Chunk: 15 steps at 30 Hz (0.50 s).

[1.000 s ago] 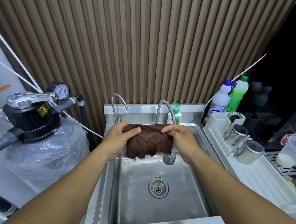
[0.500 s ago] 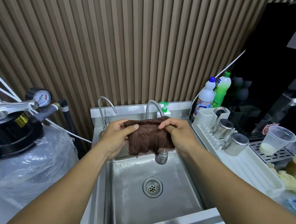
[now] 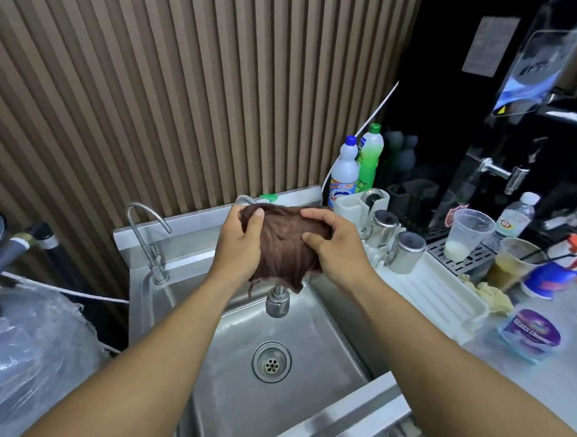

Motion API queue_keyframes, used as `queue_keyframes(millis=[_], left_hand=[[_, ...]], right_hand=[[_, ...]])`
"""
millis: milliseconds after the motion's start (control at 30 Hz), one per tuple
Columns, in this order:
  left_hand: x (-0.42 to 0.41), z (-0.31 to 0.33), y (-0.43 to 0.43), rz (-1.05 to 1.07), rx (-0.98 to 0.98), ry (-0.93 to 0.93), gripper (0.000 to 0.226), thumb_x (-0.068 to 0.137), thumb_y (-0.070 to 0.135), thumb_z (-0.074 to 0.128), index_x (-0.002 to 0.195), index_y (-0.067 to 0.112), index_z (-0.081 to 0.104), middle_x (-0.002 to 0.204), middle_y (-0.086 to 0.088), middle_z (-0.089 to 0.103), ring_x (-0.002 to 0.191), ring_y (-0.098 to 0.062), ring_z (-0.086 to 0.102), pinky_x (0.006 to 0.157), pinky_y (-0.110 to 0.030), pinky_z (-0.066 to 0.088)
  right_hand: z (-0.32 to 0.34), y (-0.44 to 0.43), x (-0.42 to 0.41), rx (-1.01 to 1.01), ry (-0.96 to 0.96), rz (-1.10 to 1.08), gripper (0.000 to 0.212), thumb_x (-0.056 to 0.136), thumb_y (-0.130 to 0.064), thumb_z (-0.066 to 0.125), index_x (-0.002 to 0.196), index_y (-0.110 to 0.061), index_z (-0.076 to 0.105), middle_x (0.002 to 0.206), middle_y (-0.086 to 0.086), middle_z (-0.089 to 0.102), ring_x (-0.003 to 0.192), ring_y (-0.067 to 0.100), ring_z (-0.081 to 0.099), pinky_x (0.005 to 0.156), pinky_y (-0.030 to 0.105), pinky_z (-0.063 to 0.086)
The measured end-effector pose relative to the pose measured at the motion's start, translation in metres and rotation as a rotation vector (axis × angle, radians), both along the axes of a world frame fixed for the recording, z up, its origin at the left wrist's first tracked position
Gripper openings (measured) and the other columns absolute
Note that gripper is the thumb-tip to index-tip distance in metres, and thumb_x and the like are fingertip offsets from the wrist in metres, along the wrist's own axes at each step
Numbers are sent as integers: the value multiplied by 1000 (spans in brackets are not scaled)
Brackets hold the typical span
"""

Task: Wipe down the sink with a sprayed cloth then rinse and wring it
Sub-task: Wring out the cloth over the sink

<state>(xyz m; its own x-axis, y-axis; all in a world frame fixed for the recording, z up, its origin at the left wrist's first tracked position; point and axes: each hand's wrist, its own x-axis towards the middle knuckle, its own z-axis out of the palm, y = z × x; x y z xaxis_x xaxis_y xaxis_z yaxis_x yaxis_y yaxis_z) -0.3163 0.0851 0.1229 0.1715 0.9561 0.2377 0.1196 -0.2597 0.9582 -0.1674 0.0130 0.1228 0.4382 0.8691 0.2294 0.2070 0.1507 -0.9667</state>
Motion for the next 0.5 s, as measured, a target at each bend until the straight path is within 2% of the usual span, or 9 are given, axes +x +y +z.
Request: queue_keyframes(millis=[67,100,167,200,267,333,433,500], left_hand=[[11,-2,0,-32,-30,1,13,103,31,51,102,21,58,96,4,65,86,-4,62,74,-26,52],[18,-3,0,-46,-37,13,16,102,34,52,104,20,59,99,2,67,90,-7,64,81,-32,55],[33,-6,-2,-52,-46,47,22,97,44,54,103,23,60,101,2,68,98,-17,65,90,-44,55],[42,-6,-4,-56,-54,61,25,96,46,54,102,23,60,100,2,68,99,-19,65,92,-47,54],[67,-7,-12,-76,-77,61,22,97,40,55,97,18,59,95,1,66,96,-21,64,92,-47,53],[94,-8,-21,-91,-113,46,14,96,30,56,91,17,58,88,0,63,88,-22,62,84,-40,52],[136,-11,-36,-100,-165,40,7,96,14,53,98,13,59,85,4,61,78,-11,57,63,-22,45],[156,-16,-46,-113,-206,10,13,96,10,52,105,10,60,87,2,63,77,-11,58,60,-23,45]], right_hand=[[0,-11,11,3,40,-25,35,86,8,63,107,-17,73,110,-1,68,95,2,64,80,14,49],[0,-17,17,5,55,-46,33,87,9,62,104,-17,73,107,-3,69,91,-2,64,78,11,48],[-4,-27,31,-6,92,-96,31,88,9,61,101,-16,74,106,-1,70,90,0,64,77,10,48],[-7,-32,40,-15,112,-121,31,89,8,61,100,-17,75,106,0,70,91,4,65,79,13,50],[-13,-43,59,-48,159,-166,32,91,5,59,102,-20,75,107,-2,69,95,12,66,82,31,59],[-17,-58,81,-81,208,-201,33,93,4,57,106,-22,73,107,-5,67,96,17,67,81,47,61],[-16,-82,117,-110,229,-221,33,96,3,54,114,-19,70,106,-7,64,90,17,67,75,51,61],[-16,-92,136,-132,242,-228,33,97,3,52,118,-16,68,108,-6,61,89,17,65,69,51,62]])
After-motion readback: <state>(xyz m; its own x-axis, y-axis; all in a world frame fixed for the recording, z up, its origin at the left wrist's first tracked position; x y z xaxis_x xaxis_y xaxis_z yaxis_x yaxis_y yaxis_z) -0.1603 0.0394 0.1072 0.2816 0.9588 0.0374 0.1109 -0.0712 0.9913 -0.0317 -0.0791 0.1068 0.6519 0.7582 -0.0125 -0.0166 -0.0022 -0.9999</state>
